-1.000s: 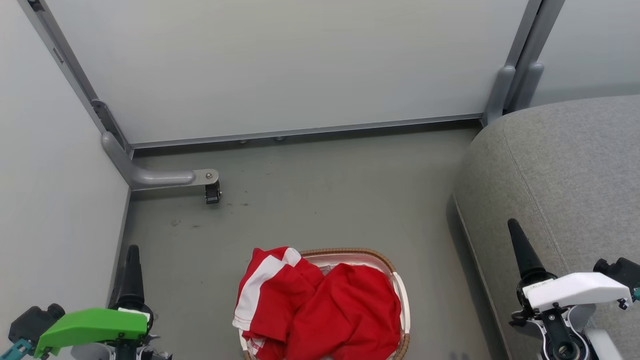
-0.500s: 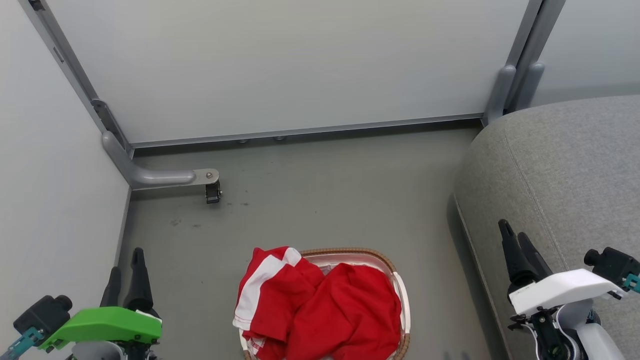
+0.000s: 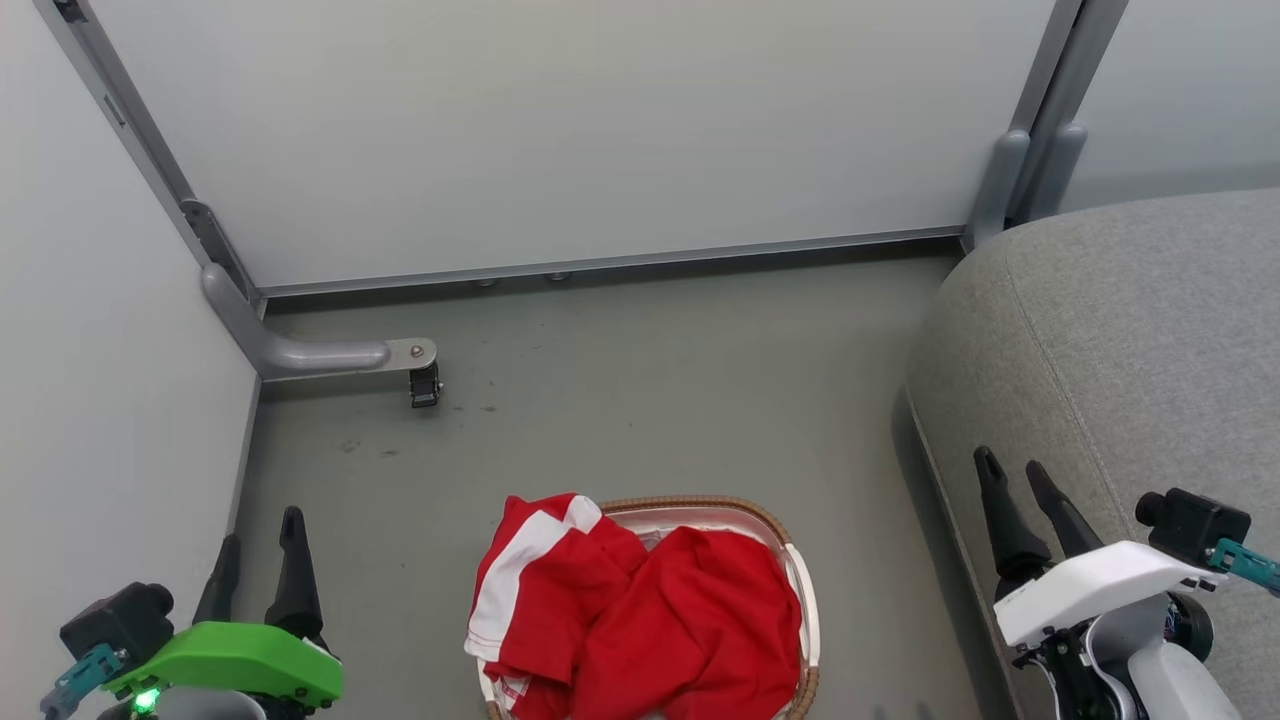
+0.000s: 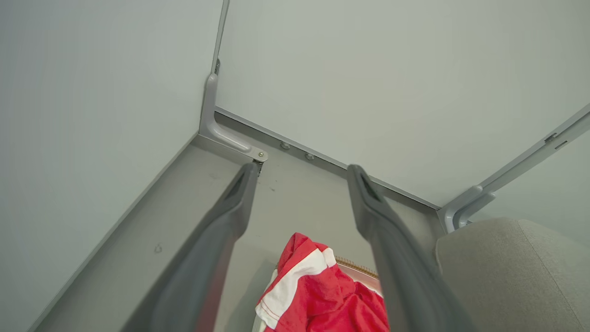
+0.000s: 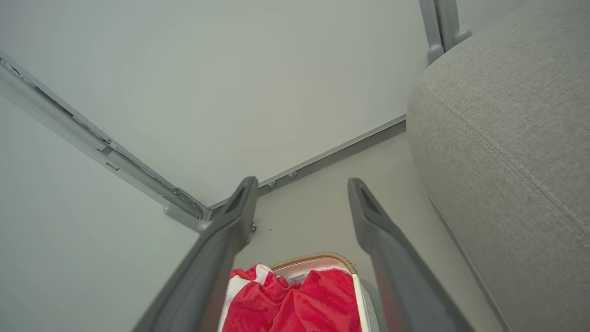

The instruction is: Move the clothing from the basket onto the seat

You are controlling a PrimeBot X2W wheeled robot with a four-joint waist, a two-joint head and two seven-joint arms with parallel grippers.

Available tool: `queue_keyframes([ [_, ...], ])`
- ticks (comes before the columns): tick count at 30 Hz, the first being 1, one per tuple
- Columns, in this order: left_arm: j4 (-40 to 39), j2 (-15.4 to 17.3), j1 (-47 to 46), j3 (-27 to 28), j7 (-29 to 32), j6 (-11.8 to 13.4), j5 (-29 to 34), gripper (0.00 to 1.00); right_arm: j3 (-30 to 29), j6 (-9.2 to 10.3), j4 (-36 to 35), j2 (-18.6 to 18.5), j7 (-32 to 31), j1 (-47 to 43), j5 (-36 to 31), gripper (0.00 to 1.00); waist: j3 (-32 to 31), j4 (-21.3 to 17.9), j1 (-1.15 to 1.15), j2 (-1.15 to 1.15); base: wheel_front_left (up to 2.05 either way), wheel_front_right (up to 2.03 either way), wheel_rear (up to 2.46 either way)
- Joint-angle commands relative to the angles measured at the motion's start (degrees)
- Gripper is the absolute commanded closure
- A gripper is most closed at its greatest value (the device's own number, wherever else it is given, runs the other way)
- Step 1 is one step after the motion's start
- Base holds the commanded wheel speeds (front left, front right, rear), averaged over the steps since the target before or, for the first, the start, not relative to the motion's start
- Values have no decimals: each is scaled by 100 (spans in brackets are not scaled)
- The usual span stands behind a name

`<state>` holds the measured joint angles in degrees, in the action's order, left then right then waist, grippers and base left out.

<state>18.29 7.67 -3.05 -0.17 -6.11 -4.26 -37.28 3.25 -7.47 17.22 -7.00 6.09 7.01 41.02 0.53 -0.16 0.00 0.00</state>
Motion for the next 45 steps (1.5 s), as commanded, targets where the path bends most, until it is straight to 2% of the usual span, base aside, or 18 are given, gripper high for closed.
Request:
queue_keyframes([
  [1, -32, 96, 12, -31, -59, 39, 226, 0, 20, -2, -16, -66, 61, 141, -213, 0, -1, -4, 0, 0, 0, 0, 0],
  [10, -40, 221, 50, -188, -202, 166, 798, 0, 53, -2, 49, -73, 205, 142, -863, 0, 2, -17, 0, 0, 0, 0, 0],
  [29, -137, 190, 153, -172, -465, 256, 1686, 0, 4, -3, 154, -2, 472, 78, -1918, 0, 32, -35, 0, 0, 0, 0, 0],
  [39, -219, 41, 240, -33, -594, 167, 2140, 0, -35, -3, 125, 42, 596, 104, -2395, 0, 60, -37, 0, 0, 0, 0, 0],
  [45, -230, -48, 139, -17, -668, 17, 2414, 0, 6, -2, 82, 88, 672, 237, -2683, 0, 268, -55, 0, 0, 0, 0, 0],
])
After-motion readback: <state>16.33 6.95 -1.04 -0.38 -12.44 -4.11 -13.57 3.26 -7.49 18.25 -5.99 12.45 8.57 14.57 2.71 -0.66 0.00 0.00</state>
